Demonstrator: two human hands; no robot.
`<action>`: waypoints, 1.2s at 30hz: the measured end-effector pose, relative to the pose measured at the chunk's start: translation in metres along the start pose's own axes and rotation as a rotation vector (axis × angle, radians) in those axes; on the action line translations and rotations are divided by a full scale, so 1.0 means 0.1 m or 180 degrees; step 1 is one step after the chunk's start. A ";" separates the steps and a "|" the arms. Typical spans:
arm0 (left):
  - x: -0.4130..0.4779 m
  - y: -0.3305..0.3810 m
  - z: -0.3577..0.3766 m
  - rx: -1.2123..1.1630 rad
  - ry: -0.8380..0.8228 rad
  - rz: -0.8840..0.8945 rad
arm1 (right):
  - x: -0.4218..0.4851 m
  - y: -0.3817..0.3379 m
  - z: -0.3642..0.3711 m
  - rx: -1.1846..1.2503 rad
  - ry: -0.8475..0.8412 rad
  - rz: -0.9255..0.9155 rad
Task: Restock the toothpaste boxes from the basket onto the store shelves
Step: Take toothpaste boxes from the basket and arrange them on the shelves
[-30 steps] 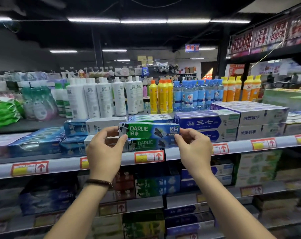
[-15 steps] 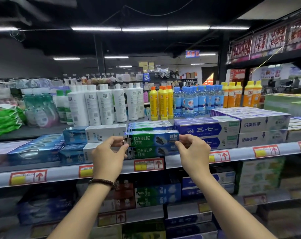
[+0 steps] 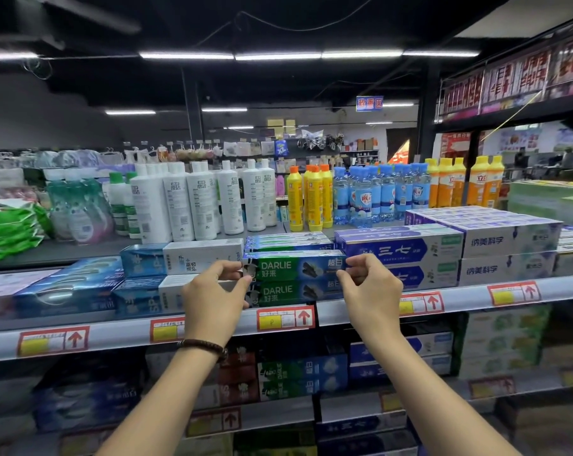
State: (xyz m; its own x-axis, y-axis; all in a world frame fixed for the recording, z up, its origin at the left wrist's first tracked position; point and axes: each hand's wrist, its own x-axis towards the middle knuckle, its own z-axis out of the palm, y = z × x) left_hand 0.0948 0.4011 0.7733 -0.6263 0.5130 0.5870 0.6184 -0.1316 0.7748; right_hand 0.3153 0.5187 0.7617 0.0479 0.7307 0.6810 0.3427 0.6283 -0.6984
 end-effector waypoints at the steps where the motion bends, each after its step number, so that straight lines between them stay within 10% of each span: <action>1: 0.00 0.01 0.00 -0.0032 -0.0021 -0.0025 | 0.00 0.01 0.01 -0.0008 0.0004 -0.0021; 22: 0.02 0.02 -0.04 0.0215 -0.0047 0.0065 | -0.12 0.10 0.12 -0.0311 0.0033 -0.0606; 36: -0.34 0.05 0.18 0.2337 -0.0228 0.1931 | -0.38 0.12 0.19 -0.1160 -0.0573 -0.1250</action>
State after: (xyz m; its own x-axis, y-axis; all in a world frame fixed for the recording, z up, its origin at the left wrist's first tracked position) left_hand 0.1276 0.3984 0.7534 -0.0856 0.5861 0.8057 0.9870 0.1605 -0.0119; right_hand 0.2997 0.5035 0.7240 -0.2984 0.5149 0.8036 0.6060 0.7528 -0.2572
